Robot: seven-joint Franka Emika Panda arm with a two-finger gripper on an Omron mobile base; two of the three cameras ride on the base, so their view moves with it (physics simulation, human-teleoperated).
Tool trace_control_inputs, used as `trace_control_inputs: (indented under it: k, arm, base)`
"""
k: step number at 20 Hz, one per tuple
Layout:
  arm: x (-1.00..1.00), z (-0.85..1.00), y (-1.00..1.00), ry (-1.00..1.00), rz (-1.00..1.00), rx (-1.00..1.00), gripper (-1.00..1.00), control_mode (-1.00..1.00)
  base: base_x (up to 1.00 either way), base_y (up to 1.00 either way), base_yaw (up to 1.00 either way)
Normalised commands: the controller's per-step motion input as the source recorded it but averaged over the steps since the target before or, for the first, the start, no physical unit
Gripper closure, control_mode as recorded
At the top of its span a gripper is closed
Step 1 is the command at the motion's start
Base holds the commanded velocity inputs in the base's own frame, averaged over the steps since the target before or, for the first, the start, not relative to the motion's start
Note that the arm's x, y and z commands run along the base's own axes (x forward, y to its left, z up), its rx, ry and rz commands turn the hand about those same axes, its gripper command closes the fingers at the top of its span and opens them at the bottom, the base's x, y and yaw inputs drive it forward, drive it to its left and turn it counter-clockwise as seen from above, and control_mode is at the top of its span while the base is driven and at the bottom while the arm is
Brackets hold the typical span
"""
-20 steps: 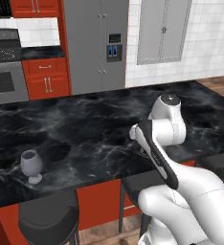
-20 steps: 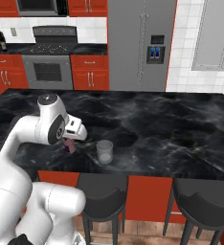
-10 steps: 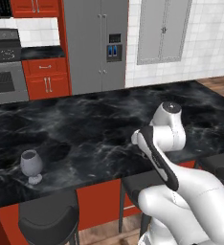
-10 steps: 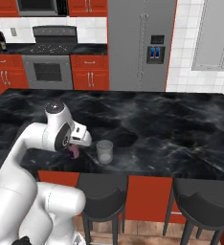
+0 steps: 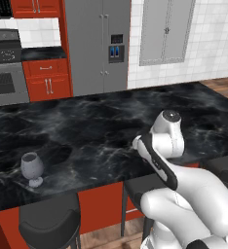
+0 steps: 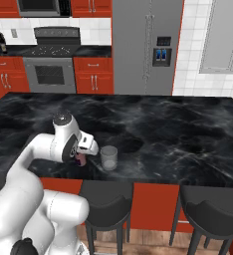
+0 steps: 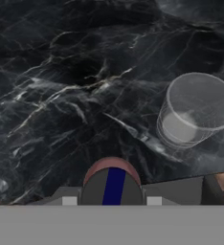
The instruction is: There is a wine glass and glass cup on the dining counter. Place the wine bottle next to the wine glass and the juice bottle next to the glass cup.
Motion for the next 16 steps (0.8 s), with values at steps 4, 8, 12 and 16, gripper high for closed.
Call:
trace_control_inputs:
  k: [4, 8, 12, 16]
  arm:
    - [0.17, -0.19, -0.05, -0.06, 0.00, -0.02, 1.00, -1.00]
    - [0.13, -0.19, -0.06, -0.05, 0.00, -0.02, 1.00, -1.00]
    - [0.04, -0.23, -0.02, -0.04, 0.00, -0.02, 1.00, -1.00]
    - [0.01, -0.29, 0.00, -0.01, 0.00, -0.01, 1.00, -1.00]
  base:
    - [0.00, 0.00, 0.00]
    - [0.00, 0.00, 0.00]
    - [0.00, 0.00, 0.00]
    - [0.00, 0.00, 0.00]
